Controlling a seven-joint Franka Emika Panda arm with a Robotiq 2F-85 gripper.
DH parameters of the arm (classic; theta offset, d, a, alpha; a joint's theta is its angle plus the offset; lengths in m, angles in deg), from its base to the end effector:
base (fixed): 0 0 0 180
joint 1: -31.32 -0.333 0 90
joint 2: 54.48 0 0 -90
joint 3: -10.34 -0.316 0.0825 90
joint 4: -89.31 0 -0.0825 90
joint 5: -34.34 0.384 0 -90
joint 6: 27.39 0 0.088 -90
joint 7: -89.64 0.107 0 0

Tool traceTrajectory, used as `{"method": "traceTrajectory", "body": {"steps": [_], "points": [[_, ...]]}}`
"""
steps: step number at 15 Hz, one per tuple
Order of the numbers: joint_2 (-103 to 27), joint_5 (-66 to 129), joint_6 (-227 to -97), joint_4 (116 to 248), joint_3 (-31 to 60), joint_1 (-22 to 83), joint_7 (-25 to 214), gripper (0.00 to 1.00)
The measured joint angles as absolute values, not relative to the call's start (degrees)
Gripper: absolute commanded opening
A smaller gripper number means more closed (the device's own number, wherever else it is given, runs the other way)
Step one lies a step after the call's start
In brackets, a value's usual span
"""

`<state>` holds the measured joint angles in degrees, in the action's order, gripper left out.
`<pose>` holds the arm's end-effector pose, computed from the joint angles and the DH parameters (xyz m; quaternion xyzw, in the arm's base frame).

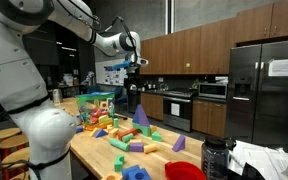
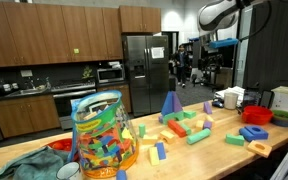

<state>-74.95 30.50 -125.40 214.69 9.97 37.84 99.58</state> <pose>0.4305 -0.0524 0.5222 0.9887 -0.1333 -0.0590 0.0359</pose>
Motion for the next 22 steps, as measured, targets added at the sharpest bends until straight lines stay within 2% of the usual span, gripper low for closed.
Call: {"method": "traceTrajectory", "body": {"steps": [22], "points": [[-73.1, 34.2, -128.7, 219.3, 7.0, 33.5, 104.8, 1.0]]}}
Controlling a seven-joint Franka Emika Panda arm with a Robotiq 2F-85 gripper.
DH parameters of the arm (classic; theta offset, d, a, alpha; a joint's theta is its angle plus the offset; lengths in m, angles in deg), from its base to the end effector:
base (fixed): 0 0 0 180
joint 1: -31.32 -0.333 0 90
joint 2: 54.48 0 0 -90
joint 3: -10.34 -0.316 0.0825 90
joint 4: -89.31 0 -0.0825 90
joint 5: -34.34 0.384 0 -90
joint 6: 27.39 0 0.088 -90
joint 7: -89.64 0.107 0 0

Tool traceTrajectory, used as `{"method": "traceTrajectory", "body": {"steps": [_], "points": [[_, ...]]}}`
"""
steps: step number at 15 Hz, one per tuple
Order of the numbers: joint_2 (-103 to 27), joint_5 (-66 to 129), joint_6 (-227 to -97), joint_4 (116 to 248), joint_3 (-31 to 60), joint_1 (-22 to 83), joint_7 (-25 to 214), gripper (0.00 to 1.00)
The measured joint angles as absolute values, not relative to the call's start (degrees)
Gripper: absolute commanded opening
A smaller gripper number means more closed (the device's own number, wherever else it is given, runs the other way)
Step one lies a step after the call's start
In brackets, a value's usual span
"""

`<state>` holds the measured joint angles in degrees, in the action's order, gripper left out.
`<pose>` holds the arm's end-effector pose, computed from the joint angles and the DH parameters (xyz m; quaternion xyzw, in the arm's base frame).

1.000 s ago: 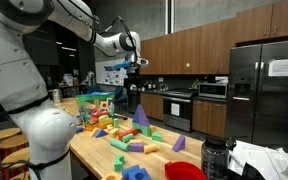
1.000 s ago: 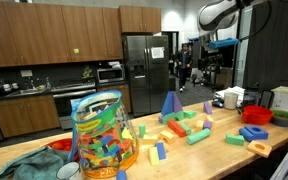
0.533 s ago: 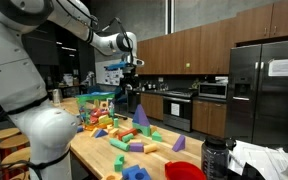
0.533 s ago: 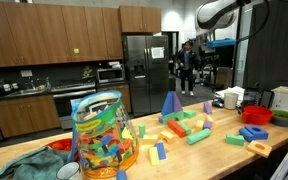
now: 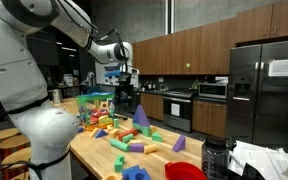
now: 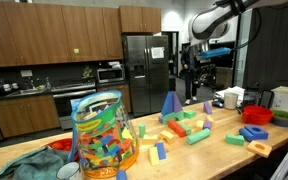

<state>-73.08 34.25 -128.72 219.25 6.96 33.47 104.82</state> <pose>0.4331 0.0105 0.4750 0.9885 -0.1231 -0.0852 0.0224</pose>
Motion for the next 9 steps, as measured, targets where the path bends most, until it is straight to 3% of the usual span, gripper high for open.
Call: {"method": "traceTrajectory", "body": {"steps": [7, 9], "points": [[-62.1, 30.9, -138.5, 222.1, 7.0, 33.5, 106.0, 1.0], [-59.4, 29.9, -139.9, 222.0, 7.0, 33.5, 106.2, 0.74]]}}
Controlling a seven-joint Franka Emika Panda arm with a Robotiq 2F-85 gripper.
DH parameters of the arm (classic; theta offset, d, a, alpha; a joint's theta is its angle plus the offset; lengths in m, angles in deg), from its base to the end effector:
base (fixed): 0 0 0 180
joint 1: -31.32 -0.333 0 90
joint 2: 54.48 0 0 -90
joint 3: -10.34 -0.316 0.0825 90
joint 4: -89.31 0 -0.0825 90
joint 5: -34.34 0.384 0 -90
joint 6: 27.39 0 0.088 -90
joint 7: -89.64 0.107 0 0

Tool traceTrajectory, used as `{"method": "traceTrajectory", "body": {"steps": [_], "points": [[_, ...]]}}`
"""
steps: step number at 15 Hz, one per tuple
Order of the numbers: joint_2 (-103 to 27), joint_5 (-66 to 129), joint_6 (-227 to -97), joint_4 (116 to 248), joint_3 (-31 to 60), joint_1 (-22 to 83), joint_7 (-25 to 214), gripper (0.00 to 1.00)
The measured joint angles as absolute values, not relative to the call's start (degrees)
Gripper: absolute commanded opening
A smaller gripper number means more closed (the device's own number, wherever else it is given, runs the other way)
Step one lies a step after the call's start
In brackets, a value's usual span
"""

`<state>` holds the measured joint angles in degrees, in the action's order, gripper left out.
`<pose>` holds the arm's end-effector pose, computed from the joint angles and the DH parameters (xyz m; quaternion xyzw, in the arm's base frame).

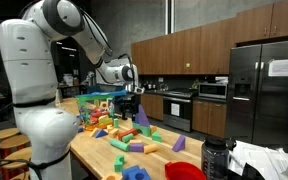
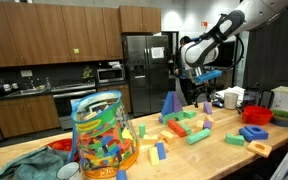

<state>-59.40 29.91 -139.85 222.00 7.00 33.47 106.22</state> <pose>0.4659 0.0047 0.3586 0.9839 -0.1138 -0.1261 0.0560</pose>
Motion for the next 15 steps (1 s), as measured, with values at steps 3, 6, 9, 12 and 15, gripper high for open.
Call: {"method": "traceTrajectory", "body": {"steps": [3, 6, 9, 12, 15], "points": [[-57.1, 29.5, -140.6, 221.8, 7.1, 33.4, 106.4, 0.53], [-56.2, 29.4, -140.8, 221.7, 7.3, 33.4, 106.4, 0.3], [-55.9, 29.4, -142.0, 221.9, 7.5, 33.4, 106.2, 0.06], [-54.9, 29.4, -145.1, 222.5, 8.0, 33.4, 106.1, 0.0], [-53.2, 29.4, -150.8, 224.2, 8.6, 33.4, 106.1, 0.0]]}}
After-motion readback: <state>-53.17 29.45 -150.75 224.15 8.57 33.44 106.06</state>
